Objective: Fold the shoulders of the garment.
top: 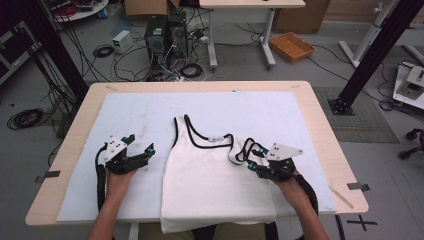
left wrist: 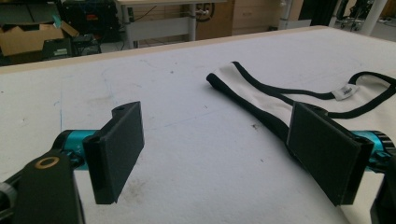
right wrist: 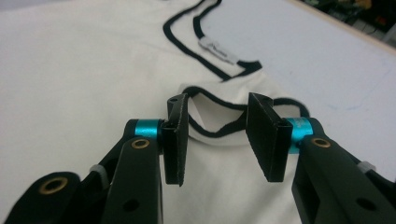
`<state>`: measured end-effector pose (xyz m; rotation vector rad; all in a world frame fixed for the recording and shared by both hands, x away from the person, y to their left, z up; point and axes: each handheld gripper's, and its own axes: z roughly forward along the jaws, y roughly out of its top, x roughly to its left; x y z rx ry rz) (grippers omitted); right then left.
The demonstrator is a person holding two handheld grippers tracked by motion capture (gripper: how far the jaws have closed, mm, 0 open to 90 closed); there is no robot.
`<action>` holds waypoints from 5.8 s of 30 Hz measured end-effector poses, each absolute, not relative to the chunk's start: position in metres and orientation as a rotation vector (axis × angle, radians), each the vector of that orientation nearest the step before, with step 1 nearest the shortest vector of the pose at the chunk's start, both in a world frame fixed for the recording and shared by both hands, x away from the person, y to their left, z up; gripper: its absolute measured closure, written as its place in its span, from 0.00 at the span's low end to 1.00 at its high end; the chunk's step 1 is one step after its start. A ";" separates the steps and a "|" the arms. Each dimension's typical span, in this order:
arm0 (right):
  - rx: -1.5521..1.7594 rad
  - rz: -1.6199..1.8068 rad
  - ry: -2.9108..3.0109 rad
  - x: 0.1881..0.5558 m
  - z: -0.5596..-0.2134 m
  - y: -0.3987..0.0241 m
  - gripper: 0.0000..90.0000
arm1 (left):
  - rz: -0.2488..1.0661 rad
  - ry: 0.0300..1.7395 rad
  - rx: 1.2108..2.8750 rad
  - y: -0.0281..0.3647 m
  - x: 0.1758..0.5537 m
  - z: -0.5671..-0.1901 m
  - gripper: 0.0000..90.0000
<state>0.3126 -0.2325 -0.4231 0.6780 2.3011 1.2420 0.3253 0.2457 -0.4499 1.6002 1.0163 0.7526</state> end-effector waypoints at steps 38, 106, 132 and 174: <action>0.562 1.081 2.557 0.289 -0.442 -0.251 0.95 | 0.715 1.069 1.586 0.249 0.322 -0.447 0.21; 1.011 1.222 2.144 0.313 -0.435 -0.289 0.23 | 0.514 1.125 1.976 0.136 0.455 -0.443 0.95; 1.011 1.223 2.144 0.299 -0.434 -0.283 0.23 | 0.453 0.664 1.824 0.178 0.319 -0.435 0.95; 0.665 1.178 2.326 0.279 -0.417 -0.252 0.92 | 0.088 0.760 1.758 0.175 0.266 -0.433 0.93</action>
